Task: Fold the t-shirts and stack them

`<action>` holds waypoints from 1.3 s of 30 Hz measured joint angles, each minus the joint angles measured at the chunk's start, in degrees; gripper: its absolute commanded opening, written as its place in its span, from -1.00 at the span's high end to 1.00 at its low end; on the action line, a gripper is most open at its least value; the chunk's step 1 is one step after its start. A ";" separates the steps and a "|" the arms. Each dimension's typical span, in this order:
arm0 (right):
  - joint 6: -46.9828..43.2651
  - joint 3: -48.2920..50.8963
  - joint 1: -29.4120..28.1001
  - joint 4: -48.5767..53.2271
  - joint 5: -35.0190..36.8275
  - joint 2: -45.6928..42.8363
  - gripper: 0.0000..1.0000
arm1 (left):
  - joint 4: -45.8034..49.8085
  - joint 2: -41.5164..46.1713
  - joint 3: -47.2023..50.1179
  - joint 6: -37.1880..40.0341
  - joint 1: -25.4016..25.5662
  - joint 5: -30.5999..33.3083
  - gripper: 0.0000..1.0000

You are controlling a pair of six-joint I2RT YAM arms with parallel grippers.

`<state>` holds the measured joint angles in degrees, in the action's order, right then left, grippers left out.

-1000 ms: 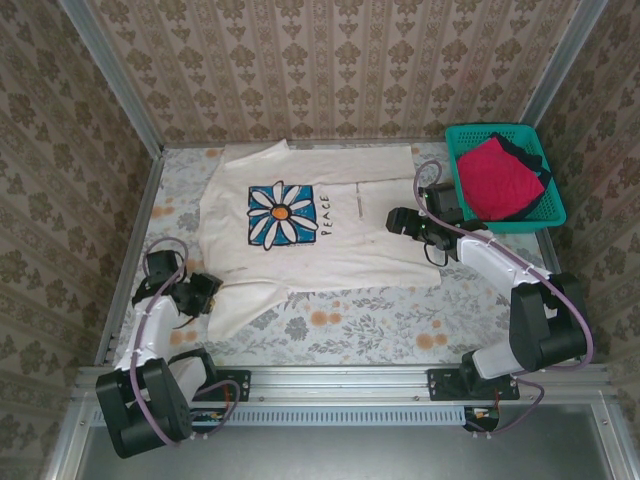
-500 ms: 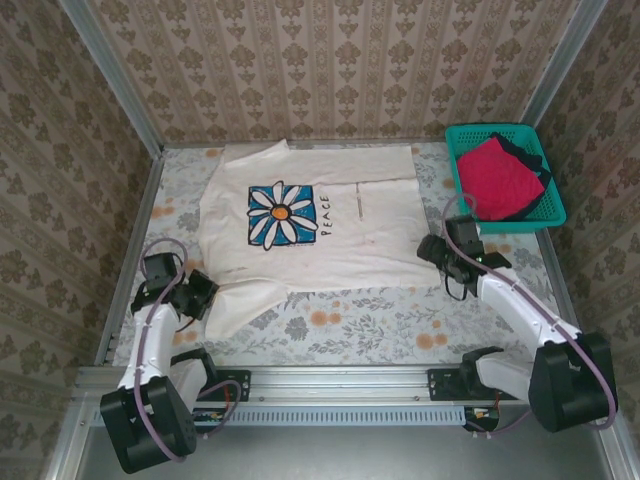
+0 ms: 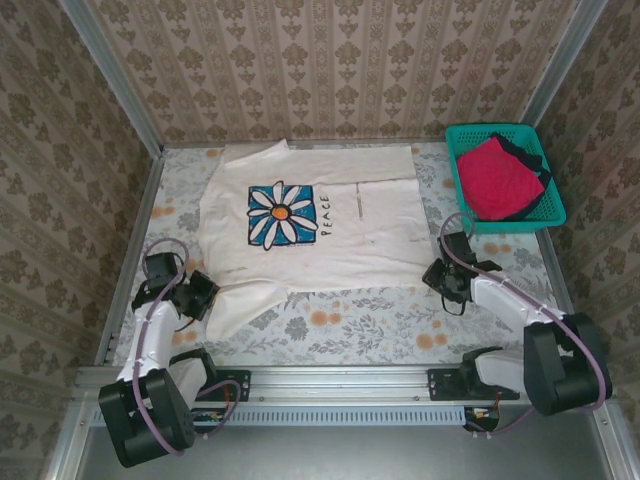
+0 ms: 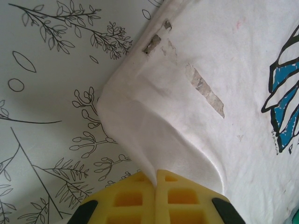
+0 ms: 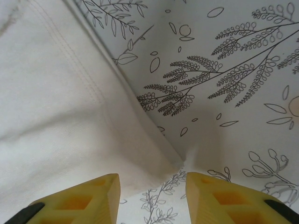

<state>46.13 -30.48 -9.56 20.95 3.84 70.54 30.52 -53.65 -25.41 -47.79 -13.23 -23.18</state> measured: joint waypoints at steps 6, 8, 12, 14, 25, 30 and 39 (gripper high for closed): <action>-0.22 -0.66 0.07 -1.33 -0.20 3.82 0.61 | -0.13 0.90 0.44 0.00 0.00 0.00 1.00; -0.74 -1.11 0.31 -1.73 -0.31 4.55 0.91 | -0.13 0.90 0.44 0.00 0.00 0.00 1.00; -0.94 -1.62 0.33 -1.86 -0.42 4.90 1.00 | 0.09 1.01 0.44 0.00 0.00 0.02 1.00; -0.94 -1.62 0.33 -1.05 -0.39 4.15 1.00 | 0.81 1.86 0.42 0.00 0.00 0.15 1.00; -0.98 -1.18 0.37 9.73 0.02 -13.27 1.00 | 10.97 8.22 -5.01 1.29 0.00 2.01 1.00; -2.40 -5.55 0.74 12.35 0.07 -10.40 1.00 | 13.00 4.31 -11.63 3.56 0.02 2.01 1.00; -6.25 -15.21 1.60 11.28 0.33 -1.79 1.00 | 12.59 -4.24 -19.74 7.13 0.02 2.01 1.00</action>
<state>39.88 -45.69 -7.97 32.23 4.16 68.75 43.11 -57.89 -45.15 -40.66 -13.21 -21.17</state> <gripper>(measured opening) 0.053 0.056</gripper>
